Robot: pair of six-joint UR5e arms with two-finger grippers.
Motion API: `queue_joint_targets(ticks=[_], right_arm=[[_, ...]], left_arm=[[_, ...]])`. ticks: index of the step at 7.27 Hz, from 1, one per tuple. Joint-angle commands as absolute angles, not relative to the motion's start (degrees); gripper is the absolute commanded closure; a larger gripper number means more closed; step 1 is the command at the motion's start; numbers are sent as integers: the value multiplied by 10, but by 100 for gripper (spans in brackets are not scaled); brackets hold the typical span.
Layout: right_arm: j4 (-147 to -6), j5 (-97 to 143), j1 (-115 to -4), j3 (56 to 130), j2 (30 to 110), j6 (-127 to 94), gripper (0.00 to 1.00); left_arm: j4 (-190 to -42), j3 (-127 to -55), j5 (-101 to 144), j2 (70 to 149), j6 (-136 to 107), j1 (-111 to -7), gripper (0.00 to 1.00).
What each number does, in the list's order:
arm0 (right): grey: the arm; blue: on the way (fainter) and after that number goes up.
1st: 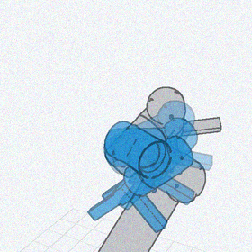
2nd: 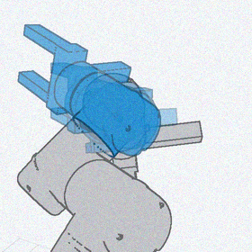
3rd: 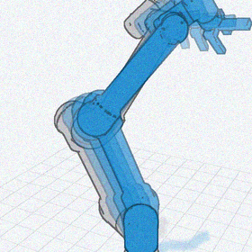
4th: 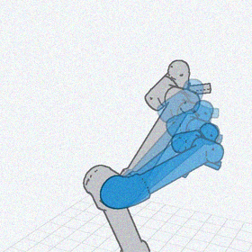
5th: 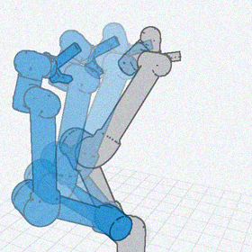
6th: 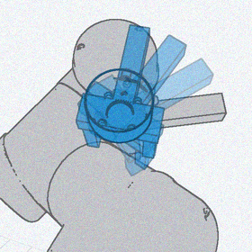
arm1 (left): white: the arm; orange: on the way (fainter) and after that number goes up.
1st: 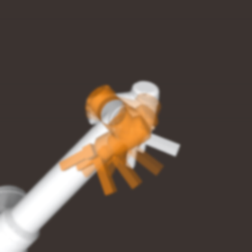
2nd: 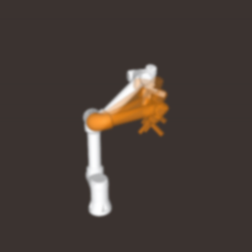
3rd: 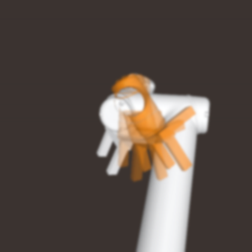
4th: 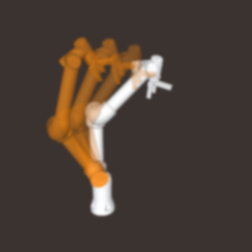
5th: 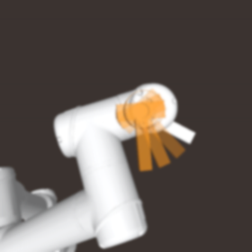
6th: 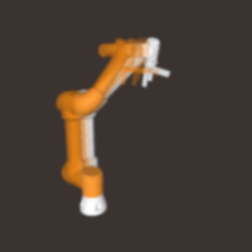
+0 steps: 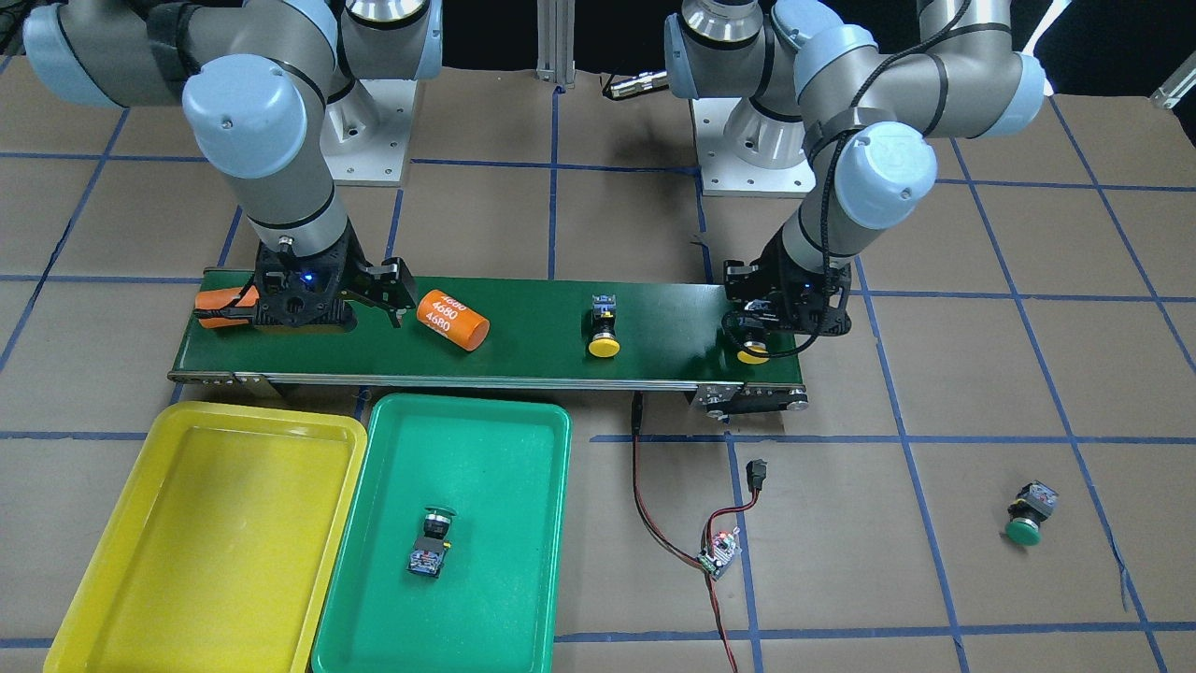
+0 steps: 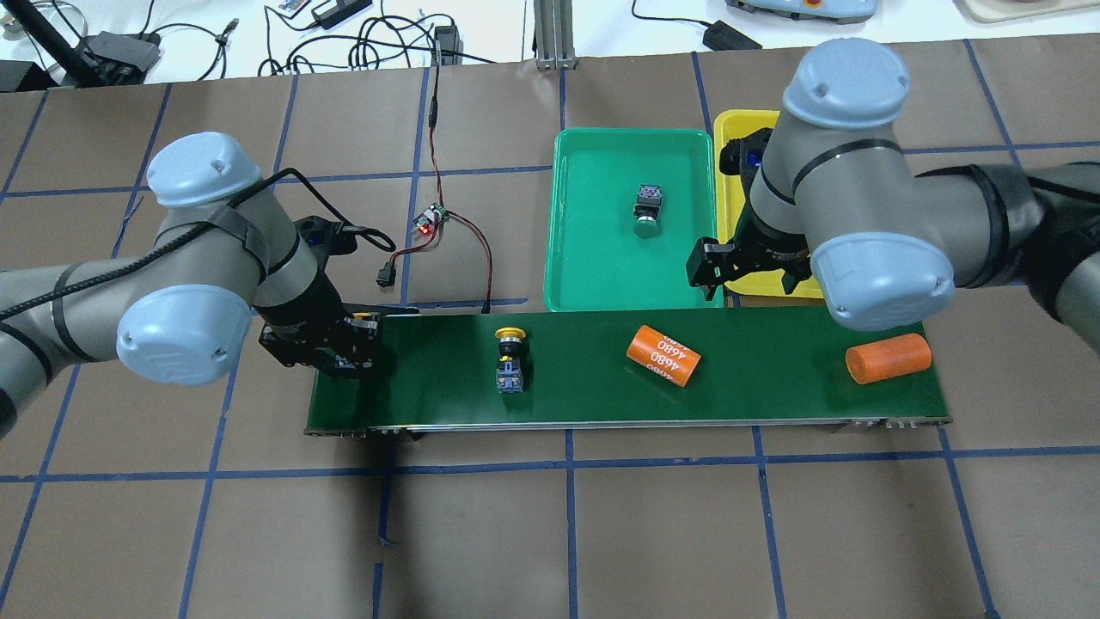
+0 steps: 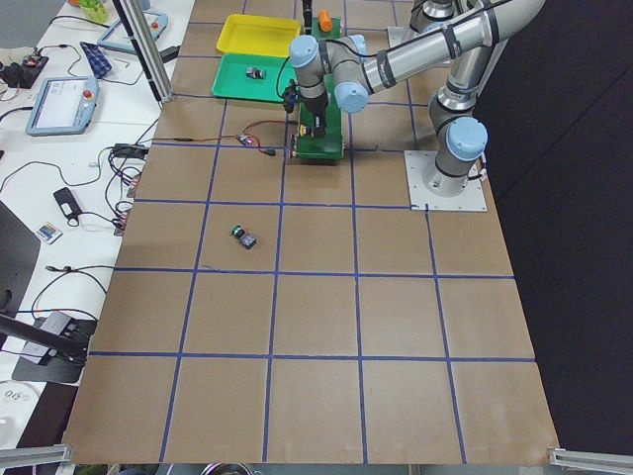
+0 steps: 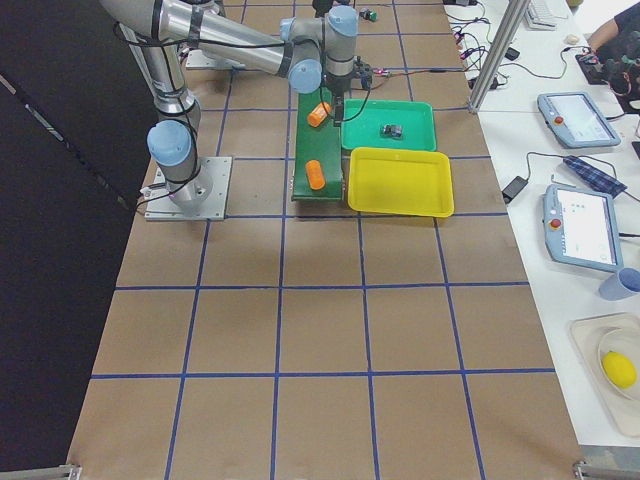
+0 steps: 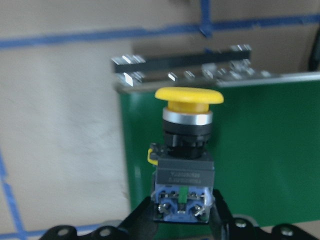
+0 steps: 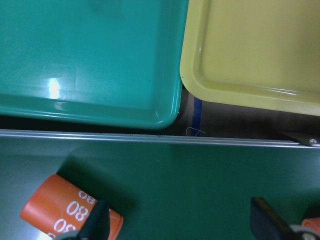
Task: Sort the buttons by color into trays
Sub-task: 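Set the yellow button on the conveyor with the left gripper while the right arm lowers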
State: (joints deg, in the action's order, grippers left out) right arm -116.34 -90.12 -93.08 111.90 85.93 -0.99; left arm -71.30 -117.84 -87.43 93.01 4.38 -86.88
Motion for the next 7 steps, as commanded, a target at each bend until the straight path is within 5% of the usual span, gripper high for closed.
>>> queue_joint_targets(ticks=[1, 2, 7], right_arm=[[-1202, -901, -931, 1148, 857, -16, 0], [-1203, -900, -931, 1149, 851, -15, 0], [-1203, -907, -931, 1143, 853, -18, 0]], left_arm=[[-694, -1196, -874, 944, 15, -884, 52], [-693, -1191, -875, 943, 15, -883, 1], [-758, -1026, -884, 1003, 276, -711, 0]])
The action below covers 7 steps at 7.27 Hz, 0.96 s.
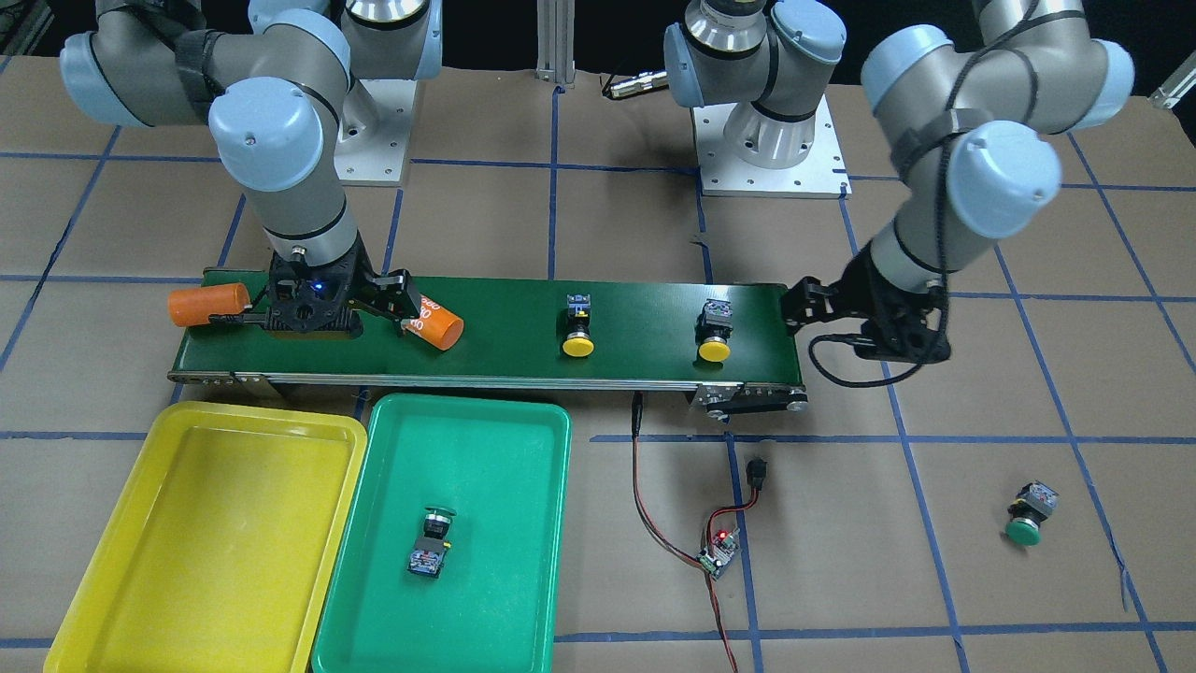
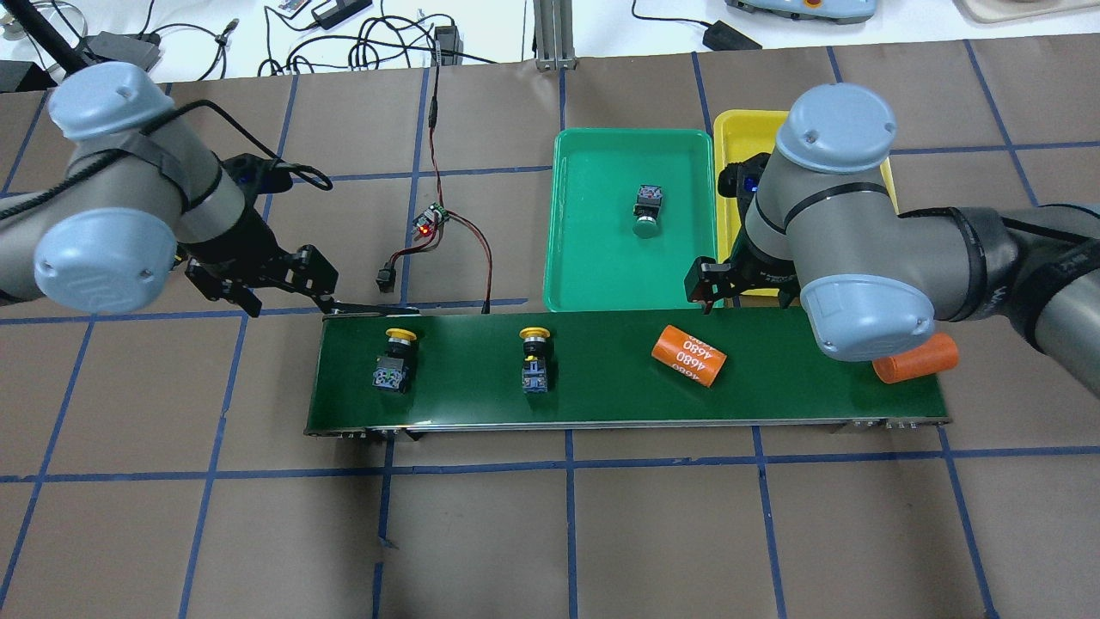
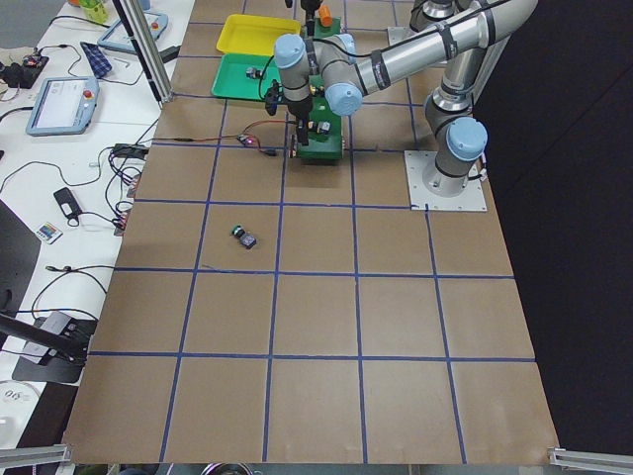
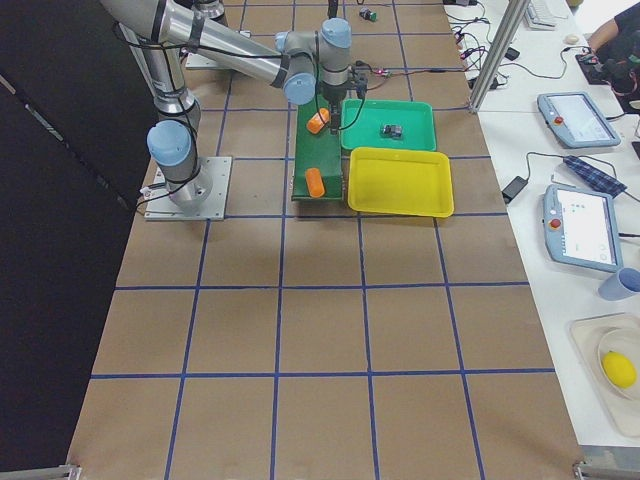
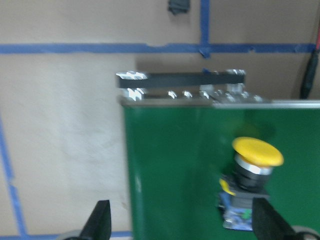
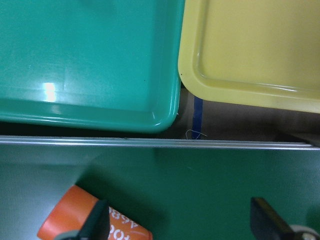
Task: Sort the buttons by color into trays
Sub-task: 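Reach the left gripper to the green-capped button and grasp it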
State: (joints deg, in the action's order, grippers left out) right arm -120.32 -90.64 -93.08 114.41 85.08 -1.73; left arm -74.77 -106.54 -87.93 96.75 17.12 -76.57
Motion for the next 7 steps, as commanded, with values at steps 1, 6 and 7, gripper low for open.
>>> queue_joint_targets(ticks=[1, 6, 7], right_arm=[[-1204, -905, -931, 1143, 852, -18, 0], [-1205, -900, -931, 1143, 851, -17, 0], [-1204, -900, -932, 1144, 852, -17, 0]], left_arm=[[-736, -1003, -883, 1054, 339, -672, 0], [-643, -871, -953, 1230, 605, -594, 0], [-643, -870, -952, 1237, 639, -594, 0]])
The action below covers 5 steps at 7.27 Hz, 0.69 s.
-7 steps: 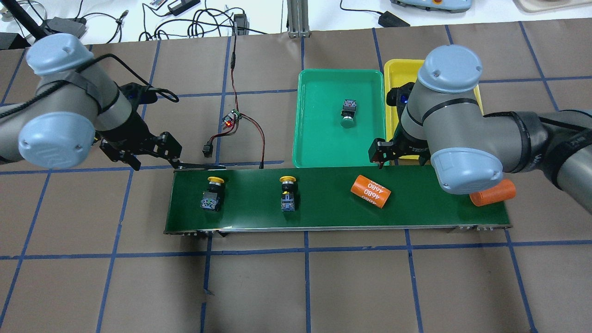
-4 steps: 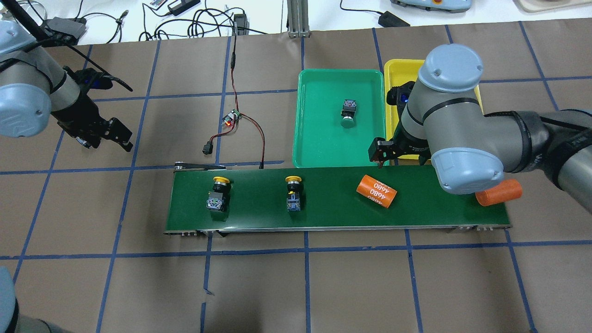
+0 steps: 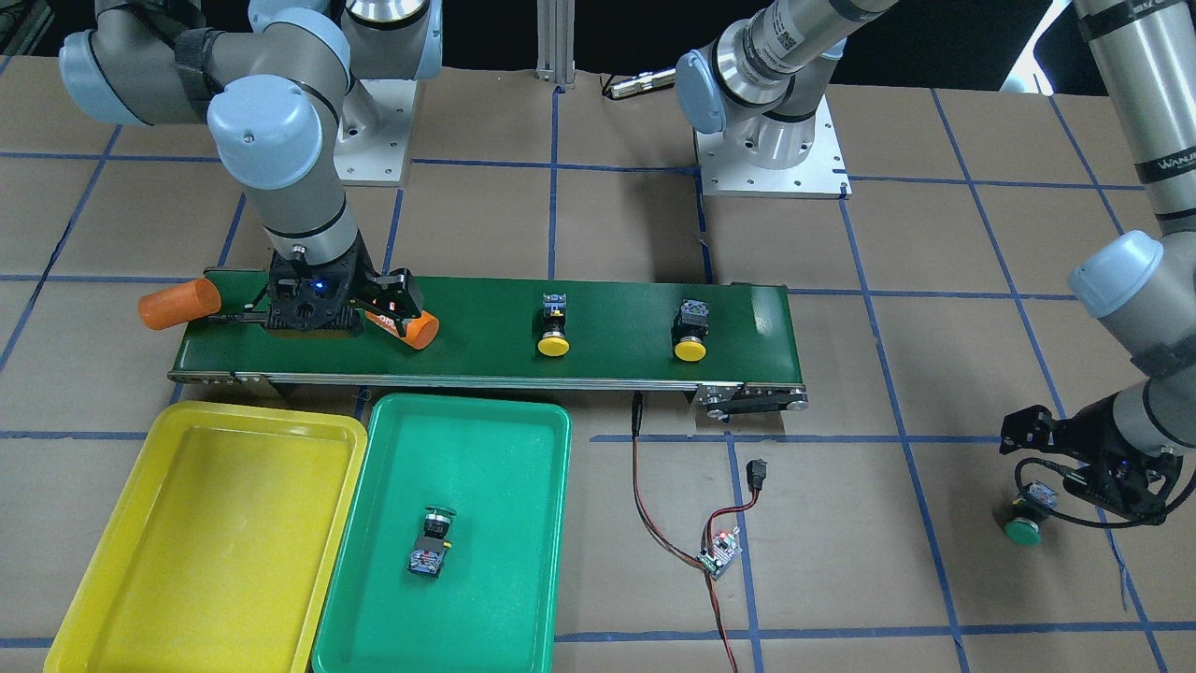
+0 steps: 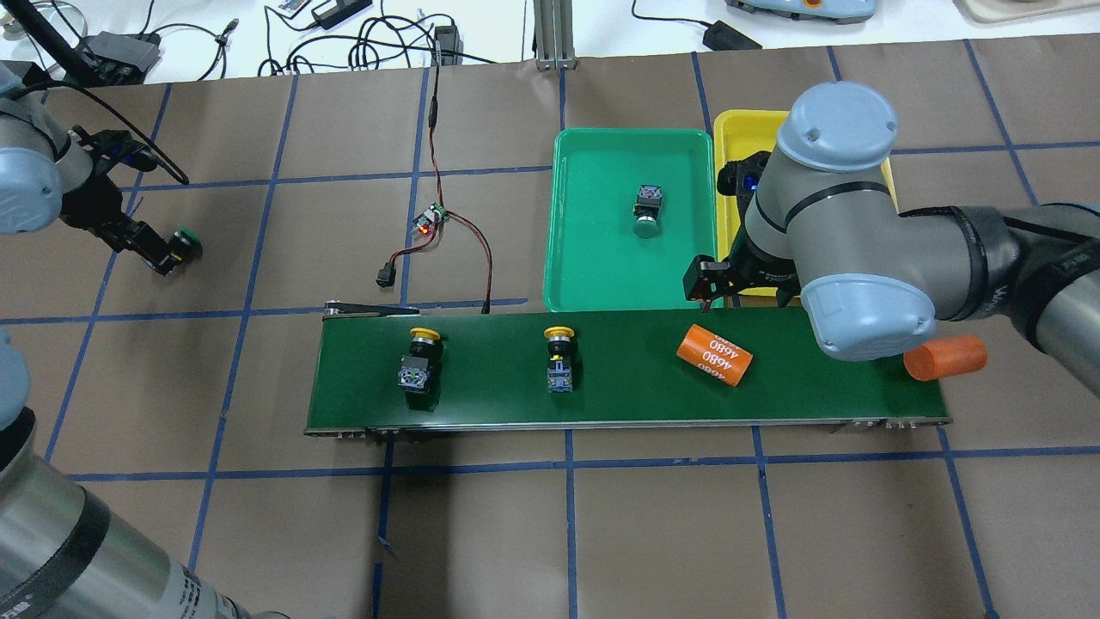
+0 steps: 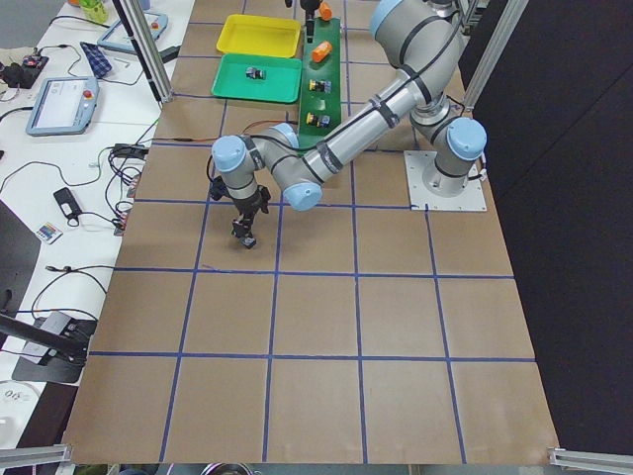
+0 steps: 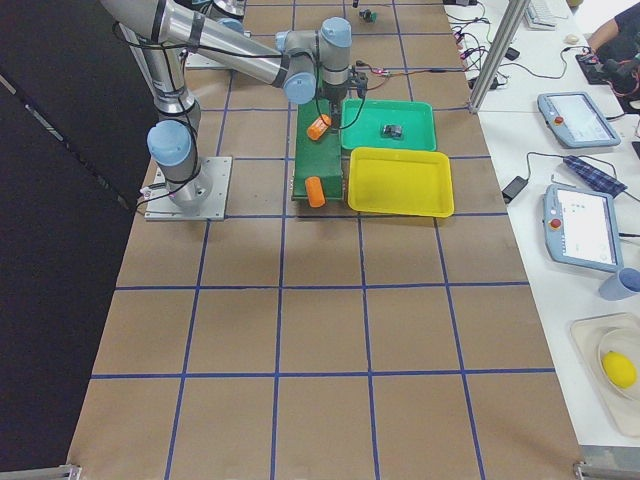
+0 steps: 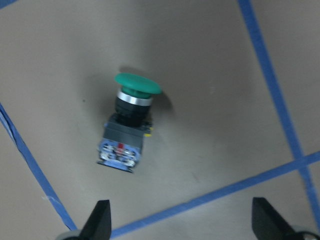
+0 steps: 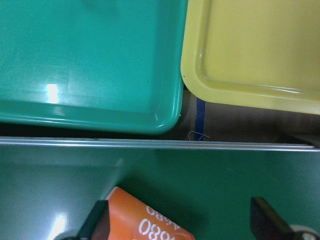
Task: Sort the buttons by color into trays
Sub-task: 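Reach the left gripper to the green-capped button and grasp it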
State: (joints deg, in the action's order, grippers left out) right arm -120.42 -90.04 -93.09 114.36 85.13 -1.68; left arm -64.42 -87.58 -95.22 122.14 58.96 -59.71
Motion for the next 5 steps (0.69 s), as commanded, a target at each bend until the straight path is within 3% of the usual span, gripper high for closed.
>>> queue_joint_targets(ticks=[1, 5], right_arm=[[-1205, -900, -932, 1144, 852, -25, 0], [-1205, -900, -932, 1144, 851, -35, 0]], left_arm=[[-643, -873, -941, 1243, 666, -593, 0], [-608, -867, -936, 1247, 741, -593, 2]])
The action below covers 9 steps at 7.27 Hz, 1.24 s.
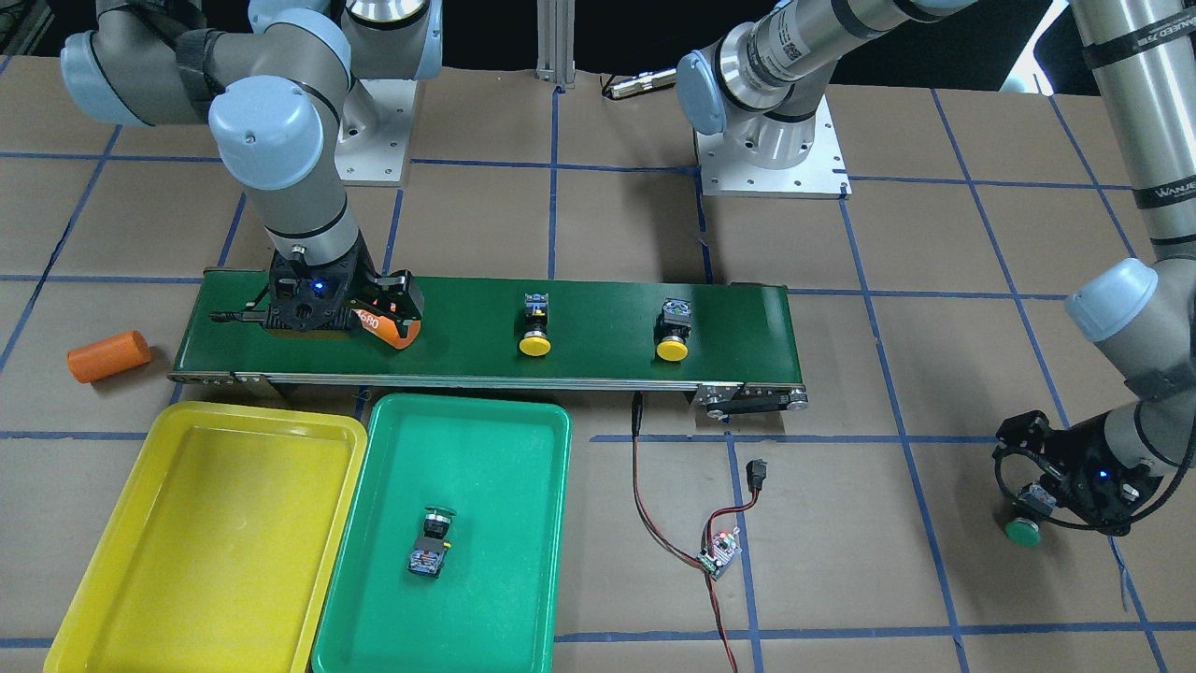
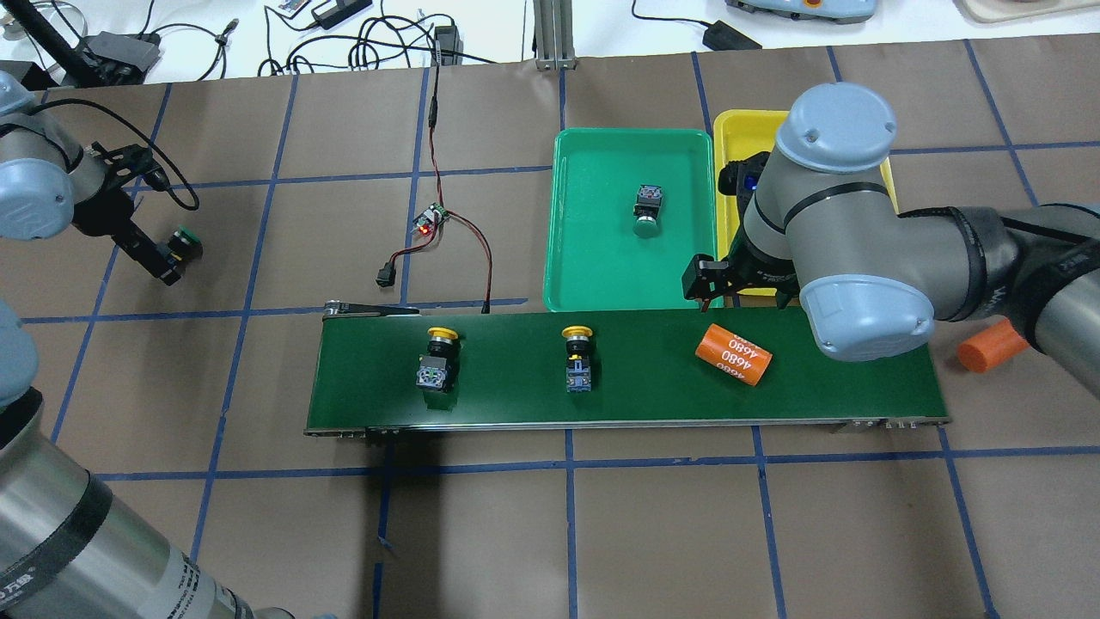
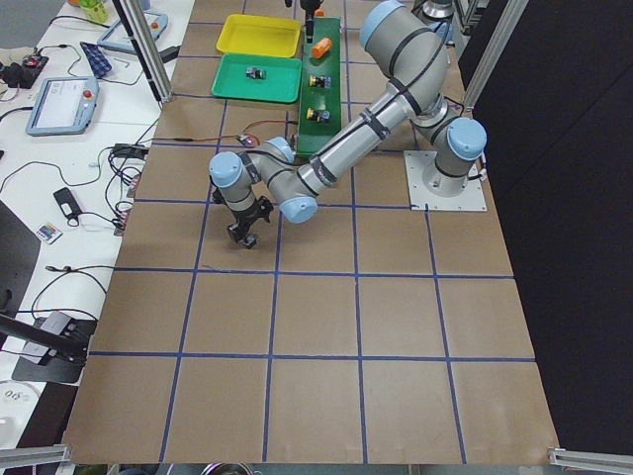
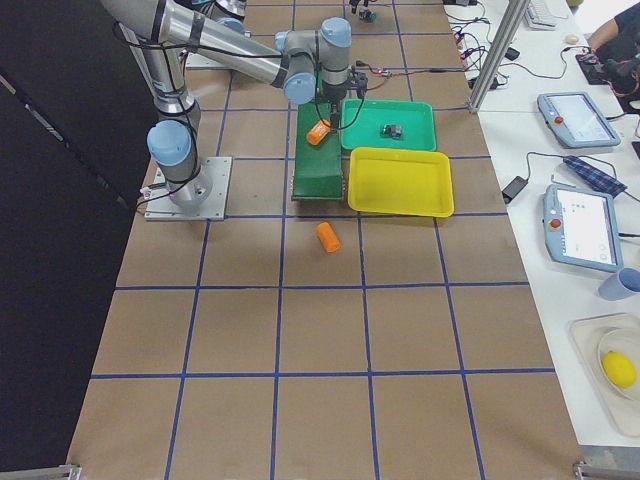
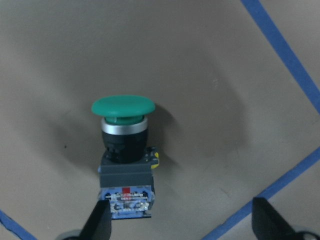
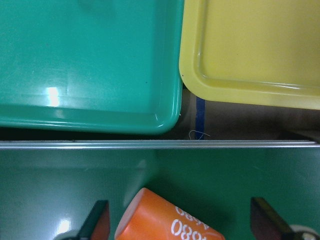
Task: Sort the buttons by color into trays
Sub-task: 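Reach the left gripper to the green-capped button and grasp it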
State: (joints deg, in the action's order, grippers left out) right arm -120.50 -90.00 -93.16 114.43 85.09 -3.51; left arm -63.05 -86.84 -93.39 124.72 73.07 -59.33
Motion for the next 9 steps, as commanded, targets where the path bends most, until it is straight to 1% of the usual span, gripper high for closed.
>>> queue_joint_targets(ticks=[1, 3, 4, 5, 6, 7, 8, 9], right_arm=[[-1205, -899, -932, 1144, 851, -35, 0], [-1205, -899, -932, 1147, 851, -33, 0], [-1205, -900, -932, 1147, 851, -33, 0], [-1205, -900, -932, 1147, 851, -33, 0], [-1205, -900, -932, 1146, 850, -34, 0], [-1205, -899, -932, 1145, 850, -34, 0], [-1205, -899, -932, 1146, 850, -35, 0], [-1205, -899, -932, 1146, 851, -35, 0]], left_arm=[[-595, -867, -937, 1249, 744, -593, 2], [-546, -868, -933, 1280, 743, -593, 2], [-546, -869, -933, 1283, 742, -593, 3], [-547, -869, -933, 1283, 737, -593, 67], [-546, -881, -933, 1274, 729, -593, 82], [-558, -888, -931, 1261, 680, -594, 89], [-583, -909, -925, 1240, 602, -606, 92], [-626, -942, -924, 1185, 532, -624, 92]])
